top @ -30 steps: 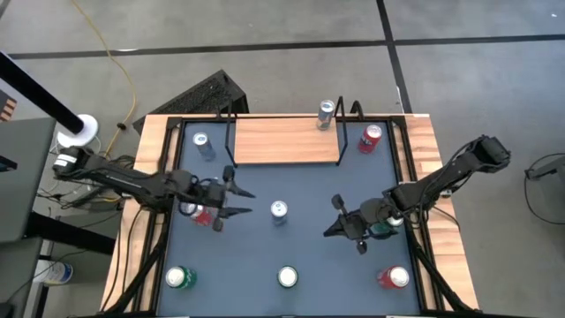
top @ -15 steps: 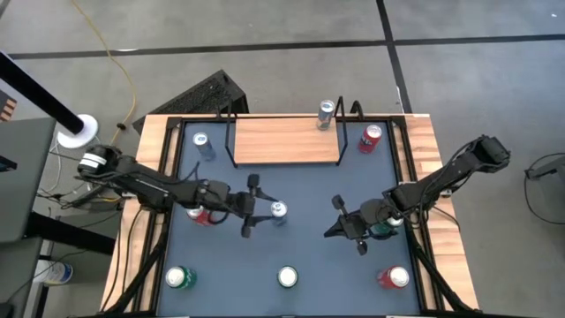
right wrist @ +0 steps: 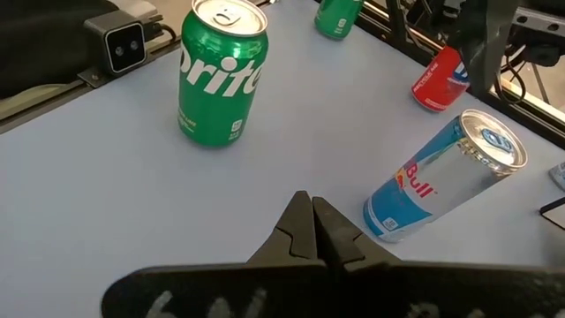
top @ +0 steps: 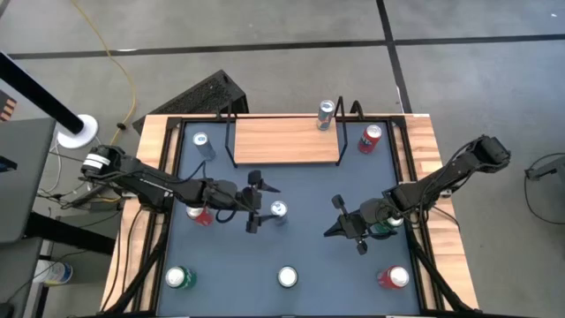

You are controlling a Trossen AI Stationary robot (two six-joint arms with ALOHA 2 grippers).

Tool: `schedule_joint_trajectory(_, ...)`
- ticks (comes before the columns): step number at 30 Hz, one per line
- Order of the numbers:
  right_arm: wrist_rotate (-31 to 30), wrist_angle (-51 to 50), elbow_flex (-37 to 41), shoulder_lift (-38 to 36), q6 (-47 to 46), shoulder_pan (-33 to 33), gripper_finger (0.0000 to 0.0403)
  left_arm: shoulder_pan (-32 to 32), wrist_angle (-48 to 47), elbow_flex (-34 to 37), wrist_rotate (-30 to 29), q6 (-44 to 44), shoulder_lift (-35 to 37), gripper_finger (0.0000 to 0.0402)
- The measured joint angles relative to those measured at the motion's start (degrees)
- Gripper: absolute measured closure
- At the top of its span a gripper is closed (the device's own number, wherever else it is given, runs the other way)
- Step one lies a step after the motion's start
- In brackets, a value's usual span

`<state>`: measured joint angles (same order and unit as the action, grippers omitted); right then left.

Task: Place canned beverage on shelf
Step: Put the bottom blue soda can on the shelf aligned with the other blue soda can

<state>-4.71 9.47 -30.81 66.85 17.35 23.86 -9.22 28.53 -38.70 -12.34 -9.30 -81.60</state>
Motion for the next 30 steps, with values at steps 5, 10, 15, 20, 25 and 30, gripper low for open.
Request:
schedule_joint_trajectory(5, 0.0, 0.0, 0.0, 0.0, 0.0, 0.0, 0.0403, 0.0, -0.6, 0.0, 1.2, 5.2, -1.5, 0.0056)
schedule_joint_trajectory(10, 0.0, 0.0, 0.0, 0.0, 0.0, 0.0, 0.0403, 0.0, 1.2, 0.1, 1.4, 6.3, -5.2, 0.0056)
schedule_joint_trajectory(15, 0.0, 0.0, 0.0, 0.0, -0.2, 0.0, 0.0403, 0.0, 5.0, 0.1, -0.6, 6.4, -9.1, 0.0056)
schedule_joint_trajectory(20, 0.0, 0.0, 0.0, 0.0, -0.4, 0.0, 0.0403, 0.1, 6.5, 0.1, -0.6, 6.4, -11.3, 0.0056)
schedule_joint_trajectory(25, 0.1, 0.1, 0.0, 0.0, -0.6, 0.0, 0.0403, 0.1, 7.6, 0.1, -0.7, 6.2, -11.4, 0.0058)
schedule_joint_trajectory(30, 0.1, 0.2, 0.0, 0.0, -1.0, 0.0, 0.0403, 0.2, 8.0, 0.1, -1.4, 6.2, -11.4, 0.009)
